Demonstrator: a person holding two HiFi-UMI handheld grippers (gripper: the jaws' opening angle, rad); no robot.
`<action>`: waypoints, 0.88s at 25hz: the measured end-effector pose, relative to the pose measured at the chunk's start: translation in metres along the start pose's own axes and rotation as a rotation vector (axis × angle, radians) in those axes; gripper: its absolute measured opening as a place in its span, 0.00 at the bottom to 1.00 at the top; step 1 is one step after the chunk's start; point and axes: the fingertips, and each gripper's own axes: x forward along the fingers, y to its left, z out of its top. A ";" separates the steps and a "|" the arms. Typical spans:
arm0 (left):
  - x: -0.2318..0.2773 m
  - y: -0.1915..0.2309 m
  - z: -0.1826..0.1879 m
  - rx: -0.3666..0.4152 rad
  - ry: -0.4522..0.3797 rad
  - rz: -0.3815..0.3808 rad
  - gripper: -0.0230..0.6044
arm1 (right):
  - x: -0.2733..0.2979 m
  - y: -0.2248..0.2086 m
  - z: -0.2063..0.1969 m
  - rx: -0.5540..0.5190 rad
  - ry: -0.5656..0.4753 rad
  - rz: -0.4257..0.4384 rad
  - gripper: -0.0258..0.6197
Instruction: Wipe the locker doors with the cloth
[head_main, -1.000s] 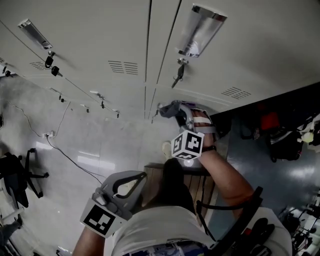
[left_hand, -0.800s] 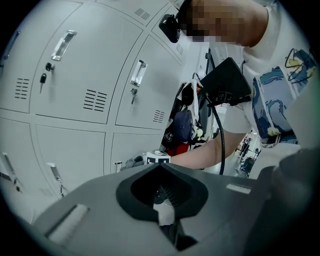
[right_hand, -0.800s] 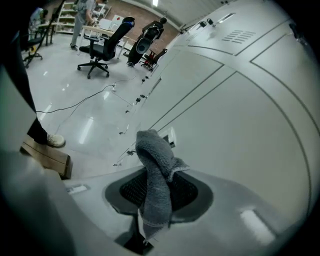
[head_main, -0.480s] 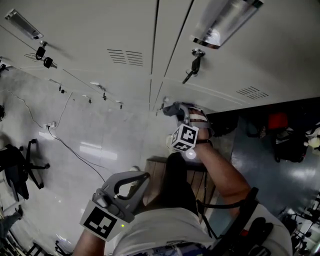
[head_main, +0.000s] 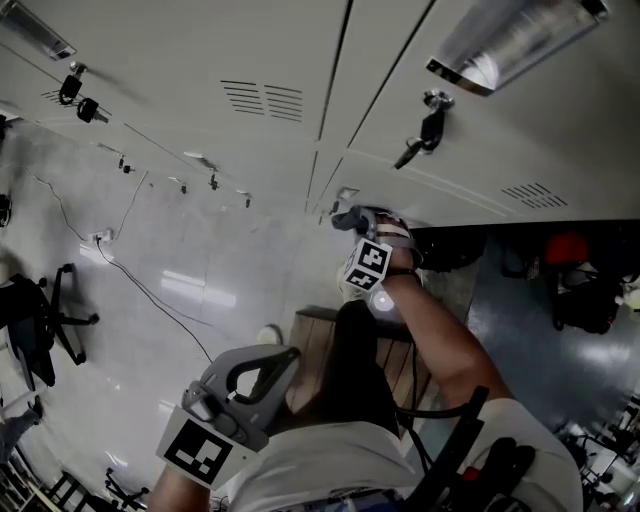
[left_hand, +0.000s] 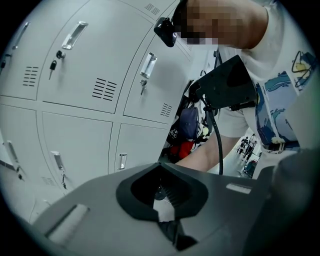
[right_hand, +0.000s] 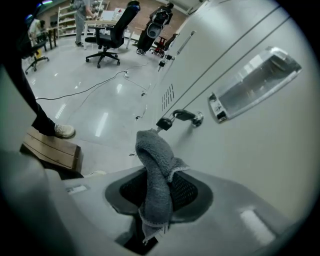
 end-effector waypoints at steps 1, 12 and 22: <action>0.000 0.001 -0.001 -0.003 -0.001 0.004 0.04 | 0.005 0.002 -0.001 0.000 0.007 0.007 0.21; -0.006 0.002 -0.010 0.004 0.016 0.011 0.04 | 0.034 0.020 -0.014 0.102 0.074 0.102 0.21; -0.016 -0.012 0.019 0.059 -0.080 -0.043 0.04 | -0.130 -0.031 0.029 0.054 -0.042 -0.013 0.21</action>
